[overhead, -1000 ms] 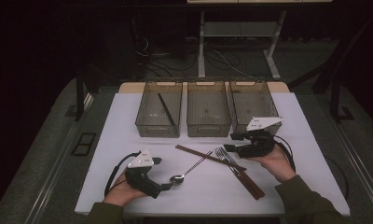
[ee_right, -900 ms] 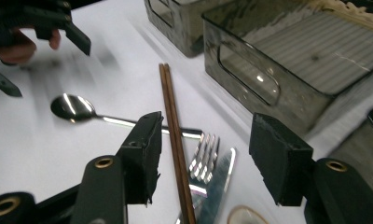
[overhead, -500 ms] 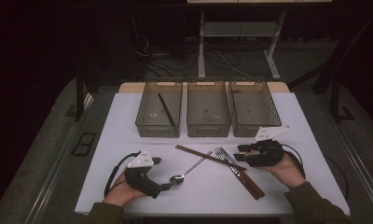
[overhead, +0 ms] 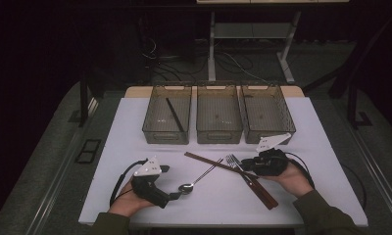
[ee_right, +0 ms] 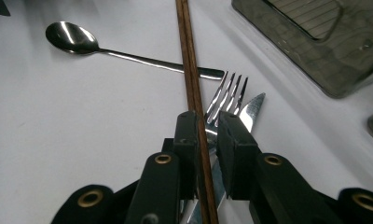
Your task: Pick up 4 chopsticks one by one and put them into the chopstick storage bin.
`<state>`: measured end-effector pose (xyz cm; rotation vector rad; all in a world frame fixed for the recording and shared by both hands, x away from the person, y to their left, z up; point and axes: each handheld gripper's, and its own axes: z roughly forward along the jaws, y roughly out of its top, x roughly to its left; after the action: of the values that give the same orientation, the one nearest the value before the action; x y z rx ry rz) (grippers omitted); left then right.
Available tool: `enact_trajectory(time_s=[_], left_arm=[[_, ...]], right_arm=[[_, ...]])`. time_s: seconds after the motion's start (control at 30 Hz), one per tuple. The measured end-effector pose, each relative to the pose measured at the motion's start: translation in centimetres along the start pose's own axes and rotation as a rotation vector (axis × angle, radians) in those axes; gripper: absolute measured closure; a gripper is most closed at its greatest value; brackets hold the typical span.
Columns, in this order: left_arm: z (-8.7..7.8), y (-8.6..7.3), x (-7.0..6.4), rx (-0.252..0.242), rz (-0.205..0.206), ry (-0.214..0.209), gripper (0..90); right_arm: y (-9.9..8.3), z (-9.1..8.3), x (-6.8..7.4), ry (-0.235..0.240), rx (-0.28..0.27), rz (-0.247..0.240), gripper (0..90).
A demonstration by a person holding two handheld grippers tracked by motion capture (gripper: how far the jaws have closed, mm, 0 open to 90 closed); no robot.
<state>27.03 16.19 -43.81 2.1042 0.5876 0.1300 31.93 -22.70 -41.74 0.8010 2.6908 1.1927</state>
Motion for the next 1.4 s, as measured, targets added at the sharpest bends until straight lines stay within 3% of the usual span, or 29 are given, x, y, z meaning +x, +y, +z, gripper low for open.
enact_trajectory(time_s=[0.6,1.4], left_arm=[[0.1,0.0,0.0,-0.001,-0.004,-0.003,0.0],[0.2,0.0,0.0,0.002,-0.002,-0.004,0.0]], right_arm=[[0.6,2.9,-0.1,0.018,0.042,-0.026,82.8],[0.5,3.7,-0.5,0.005,0.060,-0.027,83.3]])
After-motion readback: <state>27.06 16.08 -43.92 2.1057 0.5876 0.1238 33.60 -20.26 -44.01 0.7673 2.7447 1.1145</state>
